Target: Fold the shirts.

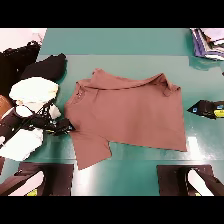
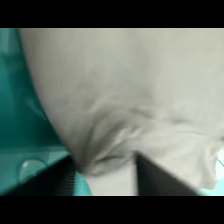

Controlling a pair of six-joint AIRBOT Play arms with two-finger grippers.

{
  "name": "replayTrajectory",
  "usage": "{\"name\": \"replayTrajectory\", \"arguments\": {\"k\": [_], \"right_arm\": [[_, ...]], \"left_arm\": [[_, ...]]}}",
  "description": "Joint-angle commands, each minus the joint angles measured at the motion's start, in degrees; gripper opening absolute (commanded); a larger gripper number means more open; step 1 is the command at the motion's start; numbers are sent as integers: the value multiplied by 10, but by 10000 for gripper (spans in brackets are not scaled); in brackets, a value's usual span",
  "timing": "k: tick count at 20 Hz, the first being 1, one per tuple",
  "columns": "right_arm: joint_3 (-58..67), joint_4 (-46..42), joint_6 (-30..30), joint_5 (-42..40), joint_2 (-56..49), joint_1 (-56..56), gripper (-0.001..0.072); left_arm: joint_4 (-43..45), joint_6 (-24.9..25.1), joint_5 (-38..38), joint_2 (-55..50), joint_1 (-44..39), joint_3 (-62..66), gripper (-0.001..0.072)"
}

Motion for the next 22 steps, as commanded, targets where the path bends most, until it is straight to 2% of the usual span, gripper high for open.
{"name": "replayTrajectory", "arguments": {"k": [1,4,6,8,12,17,19,22], "right_arm": [[-2,-41,10,14,2,0,452],[-37,-120,27,48,4,-9,452],[-90,-124,27,51,4,-50,454],[-141,-120,26,43,3,-114,535],[-221,-117,19,21,3,-179,505],[-267,-116,18,-3,3,-155,499],[-276,-111,18,-4,-3,-141,446],[-280,-100,29,-26,-37,-108,446]], "left_arm": [[-33,21,21,1,0,-10,22],[-32,24,14,1,0,3,26],[-32,43,5,1,0,21,25],[-32,56,-4,1,0,37,25],[-32,68,-2,1,0,41,26],[-33,68,2,1,0,41,26],[-33,68,5,1,0,41,26],[-32,68,5,1,0,41,26]]}}
